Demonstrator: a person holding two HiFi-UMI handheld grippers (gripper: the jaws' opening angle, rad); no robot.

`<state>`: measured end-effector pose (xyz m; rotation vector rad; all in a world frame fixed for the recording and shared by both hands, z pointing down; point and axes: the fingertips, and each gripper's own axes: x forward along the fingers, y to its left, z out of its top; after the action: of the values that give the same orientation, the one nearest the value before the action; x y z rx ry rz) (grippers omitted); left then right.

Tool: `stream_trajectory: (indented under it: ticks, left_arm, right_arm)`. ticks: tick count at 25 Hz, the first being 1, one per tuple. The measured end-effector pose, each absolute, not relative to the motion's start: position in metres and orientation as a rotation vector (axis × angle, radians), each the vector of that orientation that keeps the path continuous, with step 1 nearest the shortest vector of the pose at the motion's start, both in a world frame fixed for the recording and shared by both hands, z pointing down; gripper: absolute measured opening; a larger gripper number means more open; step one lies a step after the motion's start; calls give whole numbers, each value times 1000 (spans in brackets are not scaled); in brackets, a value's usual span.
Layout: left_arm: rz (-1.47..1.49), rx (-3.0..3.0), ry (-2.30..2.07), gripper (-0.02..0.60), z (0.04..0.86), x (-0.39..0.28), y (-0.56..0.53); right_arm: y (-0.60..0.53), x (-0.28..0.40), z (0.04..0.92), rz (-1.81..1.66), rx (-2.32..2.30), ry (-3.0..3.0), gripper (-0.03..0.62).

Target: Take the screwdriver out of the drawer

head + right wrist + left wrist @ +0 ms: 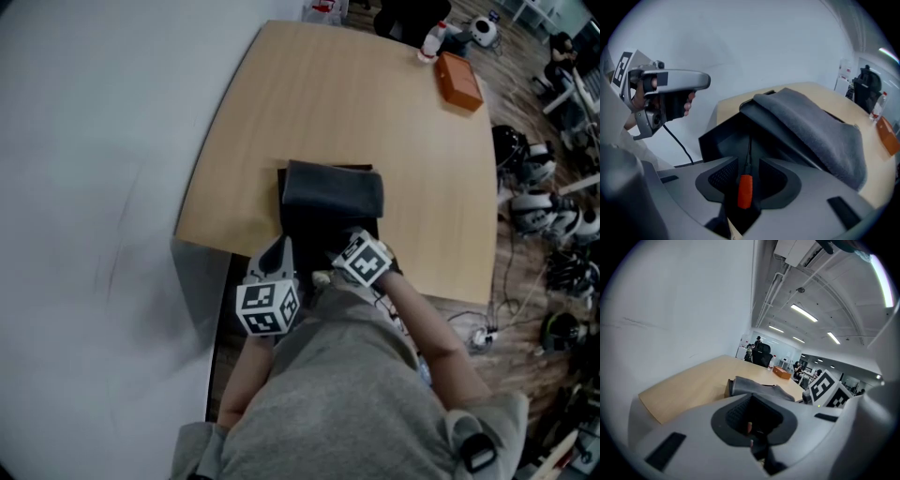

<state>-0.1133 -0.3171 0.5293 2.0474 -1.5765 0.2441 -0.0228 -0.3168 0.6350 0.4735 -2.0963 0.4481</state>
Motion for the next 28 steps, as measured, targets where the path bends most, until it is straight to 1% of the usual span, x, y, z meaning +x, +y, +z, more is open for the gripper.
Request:
stream_trajectory:
  ticks: [2,7,10,17,19,23,28]
  left_arm:
    - [242,2038,-1589,0,529,-115,-319]
    - [238,2013,-1615,0,527,-122,-323]
    - [231,1995,-1637,0,527,-128,-324]
    - [207,1979,-1666,0,525,-135,-327]
    - [207,1985,-1666,0,524,-136,-328]
    - [201,1991,-1667,0,522,-139,-326]
    - [204,1999,-1658,0,523,-140,-317]
  right_arm:
    - [-312,-28,643,457,404,-2063,124]
    - [-302,-27,668,463,296,-1936,124]
    - [-303,-20,677,442,287,-1865,133]
    - [-303,-22,679,459,316,-1881,130]
    - [-300,-27,678,499,313,-1901,80]
    - [-297,-30,676,524,312,-1910,71]
    - [-304,-26,670,448,370,-1925,68]
